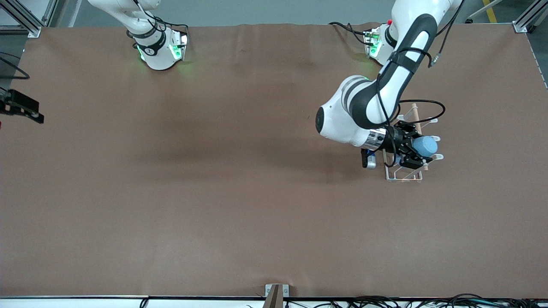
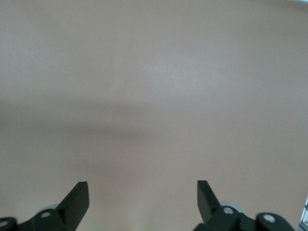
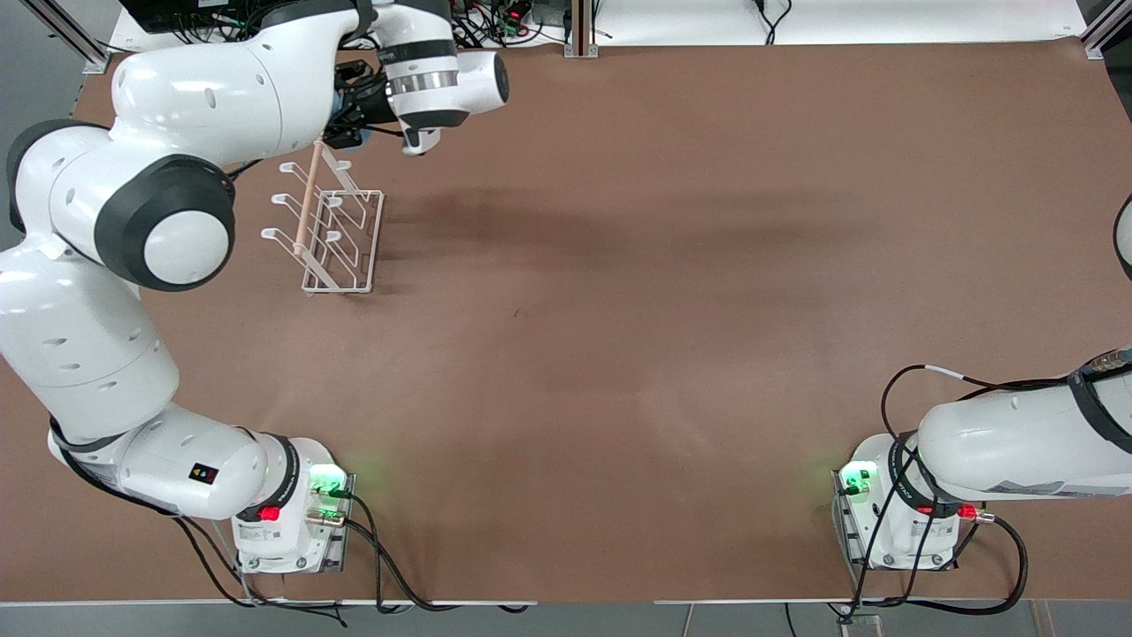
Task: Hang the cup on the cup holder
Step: 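Lower the cup onto a holder hook with the left gripper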
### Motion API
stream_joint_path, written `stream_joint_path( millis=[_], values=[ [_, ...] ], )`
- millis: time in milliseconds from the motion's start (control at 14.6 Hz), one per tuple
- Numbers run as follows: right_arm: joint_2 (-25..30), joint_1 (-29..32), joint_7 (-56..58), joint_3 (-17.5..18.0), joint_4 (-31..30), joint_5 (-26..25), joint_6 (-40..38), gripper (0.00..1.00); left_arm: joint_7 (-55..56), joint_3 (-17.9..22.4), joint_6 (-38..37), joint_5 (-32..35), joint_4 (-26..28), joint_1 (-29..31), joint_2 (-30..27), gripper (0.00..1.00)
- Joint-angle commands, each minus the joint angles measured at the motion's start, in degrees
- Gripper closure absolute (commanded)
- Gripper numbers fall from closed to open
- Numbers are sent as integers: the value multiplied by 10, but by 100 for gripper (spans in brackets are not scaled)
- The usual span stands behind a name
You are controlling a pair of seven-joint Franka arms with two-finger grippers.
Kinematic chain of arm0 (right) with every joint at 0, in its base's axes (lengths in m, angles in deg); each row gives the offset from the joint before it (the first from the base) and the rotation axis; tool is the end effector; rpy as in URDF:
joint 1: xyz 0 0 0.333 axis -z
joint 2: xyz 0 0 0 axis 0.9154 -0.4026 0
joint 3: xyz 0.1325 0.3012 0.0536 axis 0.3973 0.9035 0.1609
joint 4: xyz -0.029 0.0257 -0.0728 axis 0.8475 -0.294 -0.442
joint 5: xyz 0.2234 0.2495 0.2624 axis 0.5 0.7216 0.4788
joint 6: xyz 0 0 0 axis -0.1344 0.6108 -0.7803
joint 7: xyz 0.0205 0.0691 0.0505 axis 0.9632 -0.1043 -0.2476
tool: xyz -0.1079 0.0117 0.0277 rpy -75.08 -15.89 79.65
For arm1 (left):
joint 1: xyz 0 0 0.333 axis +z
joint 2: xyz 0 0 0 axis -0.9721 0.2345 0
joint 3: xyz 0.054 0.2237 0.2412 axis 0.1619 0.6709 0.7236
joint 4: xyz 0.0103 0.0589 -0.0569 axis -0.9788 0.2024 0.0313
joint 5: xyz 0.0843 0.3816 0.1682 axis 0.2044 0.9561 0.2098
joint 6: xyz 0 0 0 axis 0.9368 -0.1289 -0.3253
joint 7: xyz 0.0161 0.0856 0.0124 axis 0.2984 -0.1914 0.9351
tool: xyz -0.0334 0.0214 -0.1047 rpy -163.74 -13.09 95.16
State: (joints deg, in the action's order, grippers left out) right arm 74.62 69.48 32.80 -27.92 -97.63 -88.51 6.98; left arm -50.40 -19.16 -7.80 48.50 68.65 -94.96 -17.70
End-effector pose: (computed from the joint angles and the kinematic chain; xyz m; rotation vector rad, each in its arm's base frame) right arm 0.6018 -0.0501 0.6824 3.1104 0.2203 -0.0487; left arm 0.5752 -0.2421 0.3149 -1.4086 1.3651 0.8492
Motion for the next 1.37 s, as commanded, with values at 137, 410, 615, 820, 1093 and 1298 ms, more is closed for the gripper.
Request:
stream_joint_path(
  millis=[137, 410, 615, 820, 1093, 1298],
  values=[
    [32, 3, -107, 12, -21, -2, -7, 4, -6, -4, -3, 17, 20, 2, 4, 51],
    [93, -5, -110, 16, -114, 2, 36, 4, -6, -4, -3, 27, 21, 1, 22, 51],
    [120, -18, -125, 16, -161, 2, 59, 4, -6, -4, -3, 29, 21, 6, 26, 51],
    [111, -33, -151, 16, -118, 1, 54, 2, -5, -4, -3, 32, 21, 7, 33, 50],
    [94, -43, -157, 15, -102, 2, 55, 2, -2, -4, -3, 49, 24, 10, 47, 50],
    [94, -41, -158, 15, -109, 3, 53, 2, 1, -4, -3, 49, 20, 10, 57, 44]
  ],
)
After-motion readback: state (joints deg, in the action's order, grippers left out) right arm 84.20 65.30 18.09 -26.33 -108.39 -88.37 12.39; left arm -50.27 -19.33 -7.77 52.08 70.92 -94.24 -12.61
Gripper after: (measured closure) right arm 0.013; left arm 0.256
